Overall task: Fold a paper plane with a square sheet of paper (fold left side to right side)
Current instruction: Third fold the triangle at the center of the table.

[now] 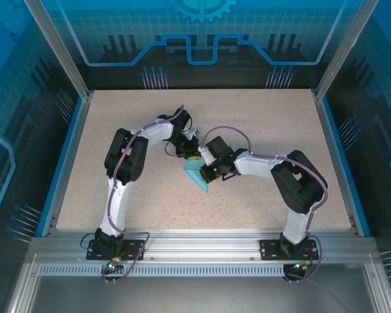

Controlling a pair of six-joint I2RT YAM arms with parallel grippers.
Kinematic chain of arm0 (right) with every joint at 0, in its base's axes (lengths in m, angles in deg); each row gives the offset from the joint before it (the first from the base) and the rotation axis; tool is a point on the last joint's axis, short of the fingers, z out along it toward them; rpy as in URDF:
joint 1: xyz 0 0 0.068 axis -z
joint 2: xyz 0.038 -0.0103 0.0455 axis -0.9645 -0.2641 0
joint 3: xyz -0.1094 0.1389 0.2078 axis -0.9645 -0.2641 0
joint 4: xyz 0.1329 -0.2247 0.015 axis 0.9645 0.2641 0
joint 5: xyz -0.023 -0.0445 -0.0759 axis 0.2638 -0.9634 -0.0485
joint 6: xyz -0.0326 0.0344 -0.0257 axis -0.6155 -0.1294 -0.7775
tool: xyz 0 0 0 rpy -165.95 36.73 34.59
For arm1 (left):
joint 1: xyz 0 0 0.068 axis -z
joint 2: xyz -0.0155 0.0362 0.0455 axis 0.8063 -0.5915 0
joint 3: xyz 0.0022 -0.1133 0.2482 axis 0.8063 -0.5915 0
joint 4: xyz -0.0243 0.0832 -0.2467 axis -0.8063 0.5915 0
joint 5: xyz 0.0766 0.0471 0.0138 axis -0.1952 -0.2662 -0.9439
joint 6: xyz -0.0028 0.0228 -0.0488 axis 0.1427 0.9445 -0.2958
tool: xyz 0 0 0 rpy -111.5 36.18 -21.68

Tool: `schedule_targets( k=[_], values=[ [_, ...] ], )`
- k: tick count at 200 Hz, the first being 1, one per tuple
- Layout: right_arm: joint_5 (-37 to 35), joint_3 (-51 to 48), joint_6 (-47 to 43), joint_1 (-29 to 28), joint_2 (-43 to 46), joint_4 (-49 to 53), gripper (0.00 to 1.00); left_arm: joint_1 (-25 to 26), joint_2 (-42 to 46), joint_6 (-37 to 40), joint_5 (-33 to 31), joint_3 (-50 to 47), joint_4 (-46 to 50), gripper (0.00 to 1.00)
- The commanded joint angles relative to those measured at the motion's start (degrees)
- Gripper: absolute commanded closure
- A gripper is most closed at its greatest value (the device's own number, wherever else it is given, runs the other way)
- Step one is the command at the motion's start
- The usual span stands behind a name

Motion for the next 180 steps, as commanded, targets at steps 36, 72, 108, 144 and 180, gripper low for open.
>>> schedule_targets(
  k=[36, 72, 108, 144, 180],
  values=[
    [-0.3, 1.8, 0.8, 0.8, -1.7, 3.4, 1.00, 0.7, -2.6, 1.4, -0.8, 0.2, 2.4, 0.86],
    [-1.1, 1.9, 1.0, 0.8, -1.9, 3.7, 1.00, 0.7, -2.7, 1.4, -0.8, 0.3, 2.5, 0.86],
    [-1.8, 2.1, 1.1, 0.8, -1.4, 3.5, 1.00, 0.7, -2.7, 1.4, -0.8, 0.4, 2.5, 0.86],
    [-1.0, 2.3, 1.2, 0.8, -0.7, 2.7, 1.00, 0.7, -2.8, 1.4, -0.8, 0.5, 2.5, 0.86],
    [-2.0, 2.9, 0.9, 0.8, -1.4, 4.1, 1.00, 0.7, -2.9, 1.5, -0.8, 0.5, 2.6, 0.86]
  ],
)
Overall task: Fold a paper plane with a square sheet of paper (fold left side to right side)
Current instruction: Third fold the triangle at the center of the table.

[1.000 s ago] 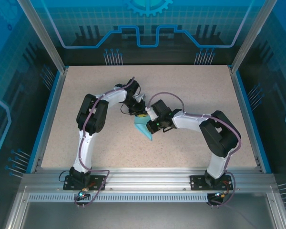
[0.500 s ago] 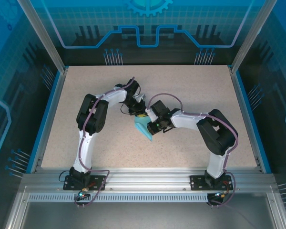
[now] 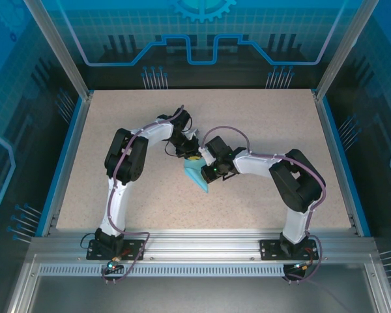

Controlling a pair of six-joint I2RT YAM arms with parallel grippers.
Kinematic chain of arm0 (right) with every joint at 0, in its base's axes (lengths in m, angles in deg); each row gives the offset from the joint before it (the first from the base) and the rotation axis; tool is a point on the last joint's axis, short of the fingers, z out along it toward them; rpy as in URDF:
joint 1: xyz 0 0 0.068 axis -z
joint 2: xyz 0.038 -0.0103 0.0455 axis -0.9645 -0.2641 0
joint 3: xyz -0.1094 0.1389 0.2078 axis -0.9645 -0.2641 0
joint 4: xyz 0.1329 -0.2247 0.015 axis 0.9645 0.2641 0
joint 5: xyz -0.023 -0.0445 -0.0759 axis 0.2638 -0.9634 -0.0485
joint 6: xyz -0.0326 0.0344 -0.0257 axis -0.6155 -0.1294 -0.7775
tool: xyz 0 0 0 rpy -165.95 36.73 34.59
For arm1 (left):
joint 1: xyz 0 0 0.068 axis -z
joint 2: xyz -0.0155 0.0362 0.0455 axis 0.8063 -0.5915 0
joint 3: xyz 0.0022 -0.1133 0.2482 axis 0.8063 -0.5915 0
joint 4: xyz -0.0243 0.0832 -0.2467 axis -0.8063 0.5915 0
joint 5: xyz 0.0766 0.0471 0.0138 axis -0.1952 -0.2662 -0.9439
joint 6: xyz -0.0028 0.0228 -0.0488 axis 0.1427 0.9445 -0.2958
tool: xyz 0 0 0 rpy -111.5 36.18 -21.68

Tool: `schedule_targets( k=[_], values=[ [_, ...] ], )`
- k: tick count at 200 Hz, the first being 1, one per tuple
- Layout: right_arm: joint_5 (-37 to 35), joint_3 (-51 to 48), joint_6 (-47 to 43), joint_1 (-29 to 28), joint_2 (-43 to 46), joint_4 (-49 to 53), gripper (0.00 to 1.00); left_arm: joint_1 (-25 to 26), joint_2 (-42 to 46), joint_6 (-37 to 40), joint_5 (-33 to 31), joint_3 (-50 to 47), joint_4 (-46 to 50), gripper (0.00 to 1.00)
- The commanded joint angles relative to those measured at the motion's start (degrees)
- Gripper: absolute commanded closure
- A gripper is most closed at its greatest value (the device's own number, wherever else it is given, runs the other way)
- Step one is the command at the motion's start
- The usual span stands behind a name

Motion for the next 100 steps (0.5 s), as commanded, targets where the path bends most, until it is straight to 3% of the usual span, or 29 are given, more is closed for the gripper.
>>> schedule_targets(
  k=[1, 100],
  values=[
    [-0.7, 1.7, 0.5, 0.7, -0.4, 1.5, 1.00, 0.7, -2.8, 1.5, -0.8, 0.5, 2.5, 0.86],
    [-1.9, 2.4, 0.2, 0.7, -2.4, 2.7, 1.00, 0.7, -2.8, 1.4, -0.8, 0.5, 2.6, 0.86]
  ],
)
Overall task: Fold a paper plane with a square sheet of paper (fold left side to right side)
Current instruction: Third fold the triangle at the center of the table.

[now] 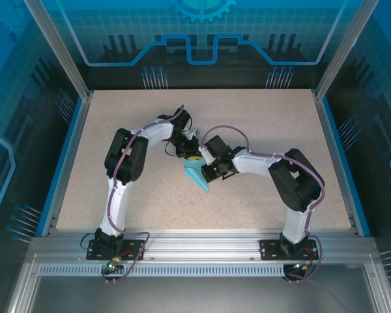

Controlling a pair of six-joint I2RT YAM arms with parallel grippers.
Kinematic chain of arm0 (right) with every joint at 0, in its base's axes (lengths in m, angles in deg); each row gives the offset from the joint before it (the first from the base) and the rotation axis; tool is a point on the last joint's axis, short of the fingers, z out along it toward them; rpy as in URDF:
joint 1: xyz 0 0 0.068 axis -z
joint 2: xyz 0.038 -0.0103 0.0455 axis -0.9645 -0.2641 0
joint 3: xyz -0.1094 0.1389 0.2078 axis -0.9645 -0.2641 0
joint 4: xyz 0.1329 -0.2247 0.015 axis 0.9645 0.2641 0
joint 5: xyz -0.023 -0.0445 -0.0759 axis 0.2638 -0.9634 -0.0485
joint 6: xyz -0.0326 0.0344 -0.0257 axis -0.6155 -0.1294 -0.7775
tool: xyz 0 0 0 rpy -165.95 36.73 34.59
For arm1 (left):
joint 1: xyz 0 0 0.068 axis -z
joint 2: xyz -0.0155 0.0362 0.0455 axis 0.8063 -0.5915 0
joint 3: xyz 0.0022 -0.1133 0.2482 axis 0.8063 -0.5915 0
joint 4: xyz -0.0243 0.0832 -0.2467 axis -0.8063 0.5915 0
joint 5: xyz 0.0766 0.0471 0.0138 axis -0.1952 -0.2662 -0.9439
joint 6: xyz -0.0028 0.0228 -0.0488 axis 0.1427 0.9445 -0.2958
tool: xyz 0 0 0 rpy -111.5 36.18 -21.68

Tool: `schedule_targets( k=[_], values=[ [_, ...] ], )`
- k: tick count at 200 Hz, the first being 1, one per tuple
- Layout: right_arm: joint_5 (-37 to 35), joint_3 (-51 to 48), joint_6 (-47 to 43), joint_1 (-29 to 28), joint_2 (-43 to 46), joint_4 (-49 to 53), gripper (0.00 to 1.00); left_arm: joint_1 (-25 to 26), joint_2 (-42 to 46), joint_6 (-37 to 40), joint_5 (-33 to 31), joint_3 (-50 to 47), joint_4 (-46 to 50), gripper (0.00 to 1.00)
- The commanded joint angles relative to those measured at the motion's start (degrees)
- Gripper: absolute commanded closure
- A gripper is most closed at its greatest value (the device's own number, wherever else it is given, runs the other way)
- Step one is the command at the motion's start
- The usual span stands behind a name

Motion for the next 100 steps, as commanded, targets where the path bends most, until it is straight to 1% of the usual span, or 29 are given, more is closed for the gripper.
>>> schedule_targets(
  k=[1, 58, 87, 100],
  values=[
    [-0.4, 1.5, 0.2, 0.7, -1.7, 1.7, 1.00, 0.7, -2.8, 1.4, -0.8, 0.5, 2.5, 0.86],
    [0.2, 1.0, 0.1, 0.6, -2.4, 2.0, 1.00, 0.7, -2.8, 1.5, -0.7, 0.5, 2.6, 0.85],
    [0.4, -0.3, 0.1, 0.2, -2.4, 1.9, 1.00, 0.8, -2.1, 1.8, -0.6, 0.9, 2.8, 0.81],
    [0.7, -0.7, 0.0, 0.1, -2.5, 2.0, 1.00, 0.7, -1.6, 2.1, -0.8, 1.5, 3.3, 0.77]
  ],
)
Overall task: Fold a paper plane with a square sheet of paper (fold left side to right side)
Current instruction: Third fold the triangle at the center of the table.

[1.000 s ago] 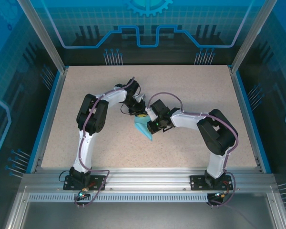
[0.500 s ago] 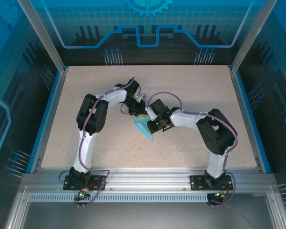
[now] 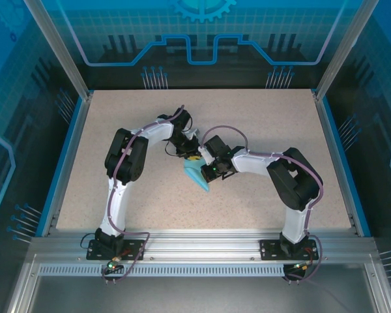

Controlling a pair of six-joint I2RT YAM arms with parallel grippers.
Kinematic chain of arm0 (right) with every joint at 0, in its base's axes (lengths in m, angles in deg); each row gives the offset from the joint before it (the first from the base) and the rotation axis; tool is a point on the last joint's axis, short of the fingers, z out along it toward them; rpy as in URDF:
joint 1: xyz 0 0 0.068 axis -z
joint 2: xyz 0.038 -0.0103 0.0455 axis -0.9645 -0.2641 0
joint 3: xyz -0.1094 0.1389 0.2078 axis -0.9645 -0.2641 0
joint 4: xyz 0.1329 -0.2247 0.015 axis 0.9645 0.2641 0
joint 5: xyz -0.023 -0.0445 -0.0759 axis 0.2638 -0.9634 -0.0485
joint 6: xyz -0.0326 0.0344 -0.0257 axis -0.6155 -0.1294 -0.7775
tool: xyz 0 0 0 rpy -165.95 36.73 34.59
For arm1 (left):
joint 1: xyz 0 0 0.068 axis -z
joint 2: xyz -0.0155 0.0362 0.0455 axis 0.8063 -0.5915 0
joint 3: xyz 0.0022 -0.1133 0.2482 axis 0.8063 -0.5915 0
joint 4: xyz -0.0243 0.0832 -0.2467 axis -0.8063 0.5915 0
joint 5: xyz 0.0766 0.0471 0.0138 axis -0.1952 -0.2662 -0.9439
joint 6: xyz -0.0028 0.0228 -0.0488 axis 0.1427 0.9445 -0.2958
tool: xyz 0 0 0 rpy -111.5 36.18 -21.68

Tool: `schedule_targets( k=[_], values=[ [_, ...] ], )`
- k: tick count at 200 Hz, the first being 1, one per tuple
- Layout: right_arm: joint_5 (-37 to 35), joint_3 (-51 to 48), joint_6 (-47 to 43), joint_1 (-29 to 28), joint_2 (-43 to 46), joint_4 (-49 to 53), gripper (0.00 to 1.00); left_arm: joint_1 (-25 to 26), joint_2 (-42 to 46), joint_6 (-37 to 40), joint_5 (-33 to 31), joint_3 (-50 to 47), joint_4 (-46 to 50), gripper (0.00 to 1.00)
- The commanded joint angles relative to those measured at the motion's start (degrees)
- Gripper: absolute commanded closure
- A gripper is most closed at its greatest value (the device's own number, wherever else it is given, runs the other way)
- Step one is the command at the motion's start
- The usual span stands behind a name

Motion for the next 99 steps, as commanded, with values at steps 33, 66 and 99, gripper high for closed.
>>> schedule_targets(
  k=[33, 66, 99],
  values=[
    [0.7, -1.8, -0.2, -0.4, -1.7, 2.1, 1.00, 0.2, -0.2, 2.3, -2.2, 4.8, 5.7, 0.70],
    [0.7, -2.0, -0.3, -0.7, -1.7, 2.4, 1.00, -2.0, 2.2, 1.9, -3.3, 7.0, 7.0, 0.59],
    [0.8, -2.0, -0.4, -0.9, -1.7, 2.4, 1.00, -5.0, 8.2, 0.8, -4.8, 2.3, 5.2, 0.60]
  ],
)
